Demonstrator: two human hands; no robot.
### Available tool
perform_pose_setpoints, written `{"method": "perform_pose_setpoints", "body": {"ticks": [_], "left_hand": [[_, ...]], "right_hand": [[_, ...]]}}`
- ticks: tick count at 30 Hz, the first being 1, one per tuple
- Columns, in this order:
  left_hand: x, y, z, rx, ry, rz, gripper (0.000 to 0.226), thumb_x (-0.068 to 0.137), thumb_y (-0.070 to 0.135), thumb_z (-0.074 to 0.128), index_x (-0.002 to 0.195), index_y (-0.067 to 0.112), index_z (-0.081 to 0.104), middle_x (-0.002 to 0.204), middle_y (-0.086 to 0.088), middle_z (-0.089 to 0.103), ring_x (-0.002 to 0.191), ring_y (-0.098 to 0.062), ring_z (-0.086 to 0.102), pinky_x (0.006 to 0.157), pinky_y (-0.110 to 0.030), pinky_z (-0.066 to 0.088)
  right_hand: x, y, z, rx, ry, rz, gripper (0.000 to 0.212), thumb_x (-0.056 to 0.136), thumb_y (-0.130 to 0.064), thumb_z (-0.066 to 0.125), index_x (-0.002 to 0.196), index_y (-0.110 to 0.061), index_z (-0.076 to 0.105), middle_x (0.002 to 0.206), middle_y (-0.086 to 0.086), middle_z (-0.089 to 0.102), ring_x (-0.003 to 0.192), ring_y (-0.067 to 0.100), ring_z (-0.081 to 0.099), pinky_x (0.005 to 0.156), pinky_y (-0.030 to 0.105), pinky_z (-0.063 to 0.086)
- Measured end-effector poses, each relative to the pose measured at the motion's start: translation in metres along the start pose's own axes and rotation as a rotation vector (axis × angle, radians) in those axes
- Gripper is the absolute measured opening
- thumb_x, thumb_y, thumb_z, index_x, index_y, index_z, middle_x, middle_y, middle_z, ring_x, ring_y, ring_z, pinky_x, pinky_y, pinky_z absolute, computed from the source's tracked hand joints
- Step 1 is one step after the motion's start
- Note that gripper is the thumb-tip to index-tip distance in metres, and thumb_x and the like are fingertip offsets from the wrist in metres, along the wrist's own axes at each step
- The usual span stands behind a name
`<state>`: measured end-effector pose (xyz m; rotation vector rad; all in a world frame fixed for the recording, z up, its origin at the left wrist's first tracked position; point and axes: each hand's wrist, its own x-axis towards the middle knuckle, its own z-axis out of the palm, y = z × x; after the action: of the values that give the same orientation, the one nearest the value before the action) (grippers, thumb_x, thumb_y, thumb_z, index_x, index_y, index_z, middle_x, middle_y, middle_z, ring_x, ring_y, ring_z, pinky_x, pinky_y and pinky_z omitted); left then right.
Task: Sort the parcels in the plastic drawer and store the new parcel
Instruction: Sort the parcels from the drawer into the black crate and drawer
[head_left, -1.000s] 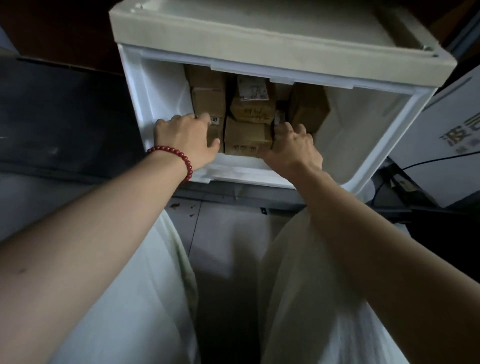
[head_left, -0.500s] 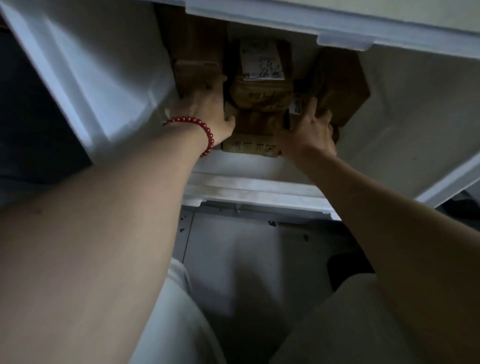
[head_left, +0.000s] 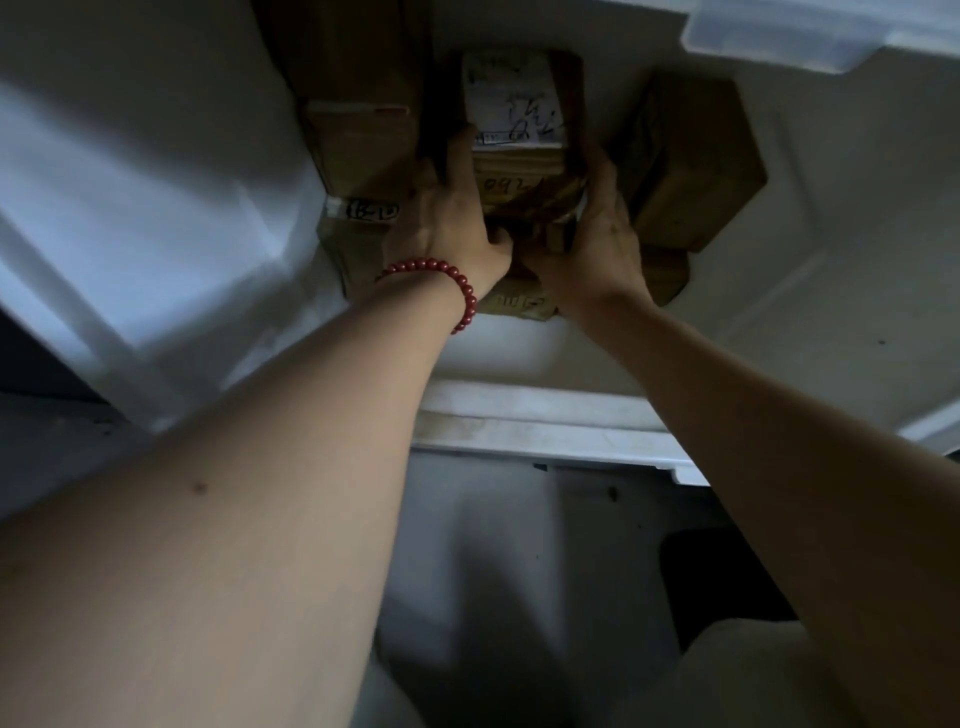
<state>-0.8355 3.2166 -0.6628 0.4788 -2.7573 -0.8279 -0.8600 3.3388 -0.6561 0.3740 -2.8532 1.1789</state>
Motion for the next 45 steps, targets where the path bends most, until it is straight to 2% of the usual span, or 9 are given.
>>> {"method": "perform_pose_setpoints", "body": {"ticks": [10, 16, 20, 24, 26, 29, 37, 42, 45], "left_hand": [[-0.008, -0.010, -0.014, -0.127, -0.077, -0.074, 0.079, 0.079, 0.051, 0.068, 0.144, 0.022, 0.033, 0.145, -0.007, 0.033, 0.131, -0.024, 0.037, 0.096, -0.025, 0.033], [-0.028, -0.008, -0.031, -0.419, -0.204, -0.168, 0.093, 0.068, 0.058, 0.076, 0.142, 0.022, 0.032, 0.137, 0.000, 0.046, 0.124, -0.018, 0.047, 0.099, -0.026, 0.036], [-0.052, 0.000, -0.052, -0.457, -0.330, -0.264, 0.118, 0.063, 0.083, 0.058, 0.151, 0.020, 0.010, 0.151, -0.007, 0.033, 0.129, -0.026, 0.045, 0.103, -0.044, 0.044], [-0.076, 0.002, -0.080, -0.449, -0.333, -0.311, 0.109, 0.069, 0.088, 0.041, 0.152, 0.024, 0.009, 0.153, -0.011, 0.030, 0.123, -0.029, 0.050, 0.080, -0.035, 0.057], [-0.088, -0.001, -0.093, -0.425, -0.345, -0.322, 0.116, 0.057, 0.092, 0.044, 0.149, 0.028, 0.017, 0.150, -0.009, 0.036, 0.124, -0.029, 0.049, 0.092, -0.045, 0.052], [-0.117, 0.002, -0.111, -0.332, -0.346, -0.286, 0.100, 0.074, 0.077, 0.053, 0.146, 0.017, 0.021, 0.140, -0.008, 0.044, 0.120, -0.028, 0.051, 0.099, -0.045, 0.046], [-0.203, 0.008, -0.141, -0.391, -0.118, -0.166, 0.087, 0.074, 0.041, 0.078, 0.143, 0.021, 0.029, 0.138, 0.003, 0.044, 0.112, -0.010, 0.043, 0.090, -0.018, 0.037], [-0.233, -0.006, -0.147, -0.455, -0.017, -0.205, 0.084, 0.069, 0.041, 0.082, 0.138, 0.024, 0.037, 0.134, 0.002, 0.046, 0.115, -0.013, 0.046, 0.086, -0.025, 0.039], [-0.238, -0.012, -0.149, -0.489, 0.018, -0.228, 0.073, 0.071, 0.040, 0.081, 0.131, 0.021, 0.044, 0.128, 0.001, 0.053, 0.107, -0.011, 0.051, 0.072, -0.017, 0.039]], "right_hand": [[-0.005, -0.012, -0.015, 0.248, -0.079, 0.341, 0.052, 0.095, -0.023, 0.043, 0.146, -0.025, 0.036, 0.152, 0.009, 0.025, 0.132, 0.034, 0.032, 0.108, 0.030, 0.024], [-0.031, -0.028, -0.022, 0.486, -0.050, 0.466, 0.083, 0.069, -0.039, 0.038, 0.149, -0.023, 0.025, 0.145, 0.013, 0.041, 0.129, 0.035, 0.043, 0.107, 0.052, 0.037], [-0.048, -0.037, -0.034, 0.537, -0.058, 0.494, 0.075, 0.080, -0.049, 0.032, 0.151, -0.025, 0.022, 0.144, 0.016, 0.043, 0.126, 0.038, 0.045, 0.105, 0.053, 0.039], [-0.070, -0.049, -0.056, 0.510, -0.001, 0.486, 0.068, 0.096, -0.062, 0.020, 0.151, -0.022, 0.025, 0.150, 0.015, 0.037, 0.133, 0.038, 0.039, 0.106, 0.041, 0.037], [-0.087, -0.055, -0.063, 0.516, -0.050, 0.509, 0.071, 0.096, -0.062, 0.029, 0.151, -0.017, 0.023, 0.150, 0.012, 0.037, 0.134, 0.034, 0.039, 0.081, 0.029, 0.043], [-0.115, -0.058, -0.073, 0.484, -0.171, 0.485, 0.059, 0.092, -0.052, 0.053, 0.134, -0.016, 0.032, 0.136, 0.010, 0.048, 0.119, 0.029, 0.052, 0.060, 0.029, 0.045], [-0.171, -0.071, -0.078, 0.615, -0.226, 0.384, 0.079, 0.075, -0.040, 0.075, 0.140, -0.016, 0.039, 0.125, 0.003, 0.063, 0.115, 0.019, 0.060, 0.103, 0.040, 0.047], [-0.199, -0.077, -0.074, 0.691, -0.305, 0.329, 0.059, 0.087, -0.029, 0.070, 0.135, -0.015, 0.040, 0.101, -0.002, 0.066, 0.087, 0.006, 0.065, 0.071, 0.019, 0.053], [-0.208, -0.086, -0.078, 0.727, -0.351, 0.325, 0.056, 0.087, -0.031, 0.070, 0.132, -0.018, 0.039, 0.101, -0.005, 0.065, 0.088, 0.008, 0.066, 0.073, 0.029, 0.055]]}}
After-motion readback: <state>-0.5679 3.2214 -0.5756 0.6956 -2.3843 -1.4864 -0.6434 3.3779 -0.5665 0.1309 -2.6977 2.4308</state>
